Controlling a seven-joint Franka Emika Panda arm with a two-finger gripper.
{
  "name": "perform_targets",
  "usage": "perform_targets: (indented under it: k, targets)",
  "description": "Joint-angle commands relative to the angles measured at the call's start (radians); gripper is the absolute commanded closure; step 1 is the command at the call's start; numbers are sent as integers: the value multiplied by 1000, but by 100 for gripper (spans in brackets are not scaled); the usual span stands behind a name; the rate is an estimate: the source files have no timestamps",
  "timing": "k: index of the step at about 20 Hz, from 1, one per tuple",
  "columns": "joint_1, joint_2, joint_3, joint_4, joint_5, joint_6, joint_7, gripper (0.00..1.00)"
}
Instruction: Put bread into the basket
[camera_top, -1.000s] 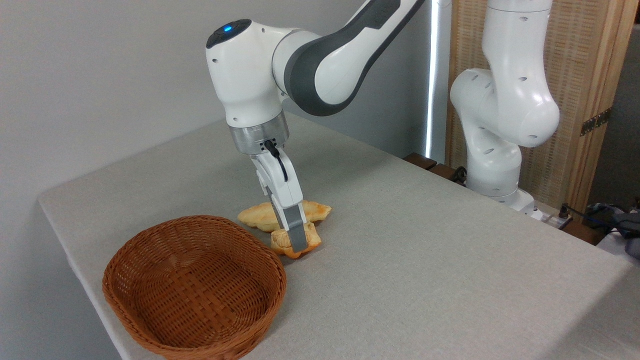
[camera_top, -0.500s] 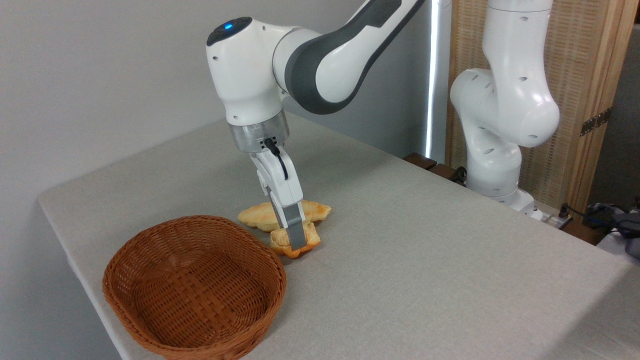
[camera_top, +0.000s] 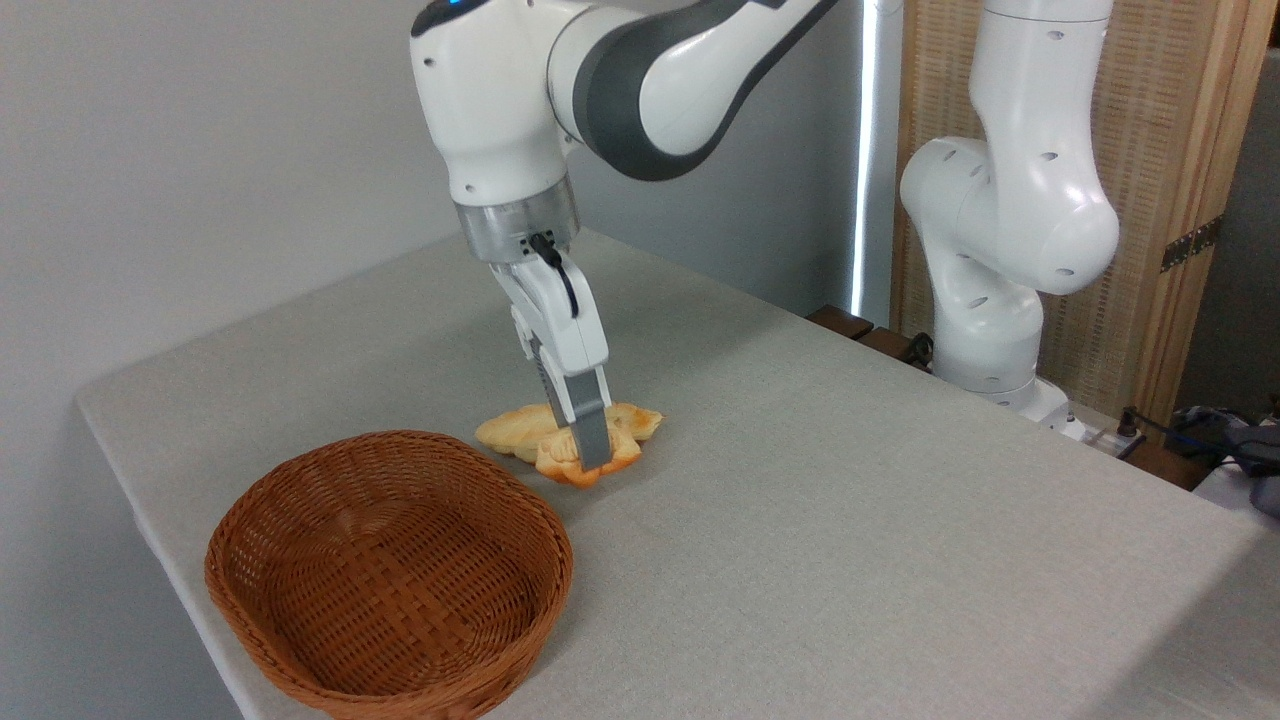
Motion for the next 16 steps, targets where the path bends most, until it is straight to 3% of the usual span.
perform_targets:
  k: [1,3,8,16]
  targets:
    - [-6,-6,8,69,-58,-28,-10,44]
    - [-5,-2,9,101,-96,-12,-15,44]
    - [4,7,11,124,-124,104,-15,44]
    - [8,71,53,123,-124,300,-11,43]
